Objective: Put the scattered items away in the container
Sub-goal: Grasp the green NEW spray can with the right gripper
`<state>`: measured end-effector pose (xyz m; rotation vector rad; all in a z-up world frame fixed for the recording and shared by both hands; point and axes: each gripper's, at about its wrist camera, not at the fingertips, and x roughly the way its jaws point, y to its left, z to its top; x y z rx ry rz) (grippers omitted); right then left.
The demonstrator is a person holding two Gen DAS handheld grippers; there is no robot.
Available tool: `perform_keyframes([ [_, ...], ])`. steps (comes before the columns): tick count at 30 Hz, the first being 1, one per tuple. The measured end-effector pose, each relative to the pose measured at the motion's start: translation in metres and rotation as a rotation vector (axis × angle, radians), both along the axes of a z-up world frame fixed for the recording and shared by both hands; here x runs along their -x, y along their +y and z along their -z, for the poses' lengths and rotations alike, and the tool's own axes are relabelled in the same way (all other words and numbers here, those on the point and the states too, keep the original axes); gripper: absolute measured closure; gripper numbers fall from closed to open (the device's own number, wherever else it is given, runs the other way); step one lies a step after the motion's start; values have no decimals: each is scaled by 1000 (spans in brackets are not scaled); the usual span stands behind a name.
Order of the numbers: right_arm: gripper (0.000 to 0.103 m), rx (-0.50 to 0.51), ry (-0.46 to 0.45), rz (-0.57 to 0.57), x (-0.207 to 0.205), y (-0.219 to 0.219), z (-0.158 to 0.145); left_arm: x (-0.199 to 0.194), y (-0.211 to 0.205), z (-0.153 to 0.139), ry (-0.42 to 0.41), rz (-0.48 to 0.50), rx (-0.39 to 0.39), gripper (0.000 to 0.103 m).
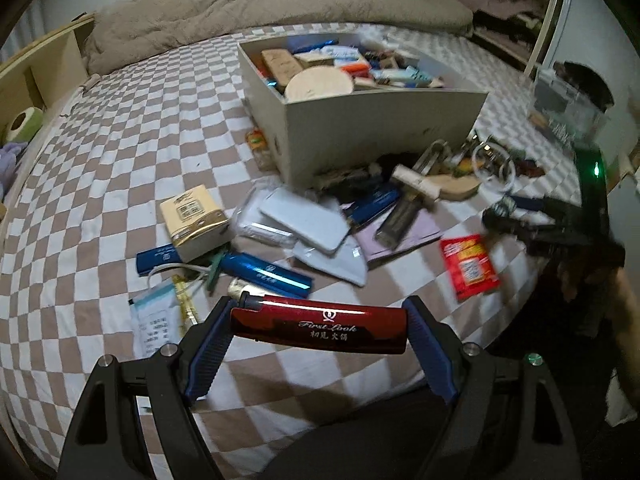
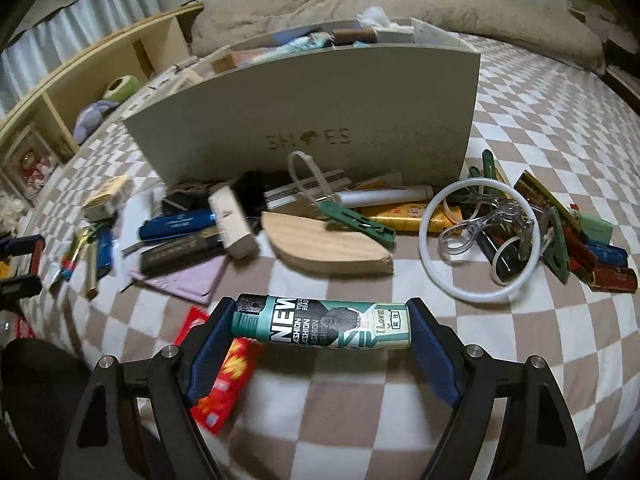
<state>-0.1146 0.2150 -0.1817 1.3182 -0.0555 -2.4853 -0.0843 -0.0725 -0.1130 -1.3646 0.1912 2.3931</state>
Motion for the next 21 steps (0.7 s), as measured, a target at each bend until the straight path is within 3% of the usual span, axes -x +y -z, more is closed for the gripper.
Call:
perform_keyframes([
  [6, 19, 31, 18, -18, -21, 17, -12, -9, 18, -11, 25, 2, -35, 19],
  [11, 19, 42, 48, -38, -21, -7, -31, -11, 32, -23, 76, 0, -59, 19],
  [21, 19, 97, 133, -50, -16, -1, -79, 14, 65, -41, 165, -7, -110, 19],
])
